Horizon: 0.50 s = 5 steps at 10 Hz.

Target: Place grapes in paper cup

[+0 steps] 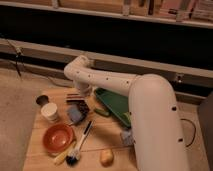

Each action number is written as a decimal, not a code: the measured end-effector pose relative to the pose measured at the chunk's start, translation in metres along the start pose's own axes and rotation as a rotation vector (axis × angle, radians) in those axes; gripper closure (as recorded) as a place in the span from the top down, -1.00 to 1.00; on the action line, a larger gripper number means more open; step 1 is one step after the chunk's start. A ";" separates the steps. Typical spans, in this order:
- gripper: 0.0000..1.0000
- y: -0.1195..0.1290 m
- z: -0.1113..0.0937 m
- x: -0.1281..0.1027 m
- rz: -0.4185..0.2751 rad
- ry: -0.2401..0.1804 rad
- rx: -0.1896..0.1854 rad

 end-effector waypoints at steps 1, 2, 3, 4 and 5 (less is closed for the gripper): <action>0.60 0.001 0.011 -0.003 0.003 -0.011 -0.011; 0.60 0.006 0.020 -0.007 0.027 -0.027 -0.038; 0.60 0.012 0.025 -0.009 0.069 -0.036 -0.072; 0.60 0.017 0.028 -0.009 0.111 -0.039 -0.101; 0.60 0.023 0.032 -0.007 0.177 -0.044 -0.140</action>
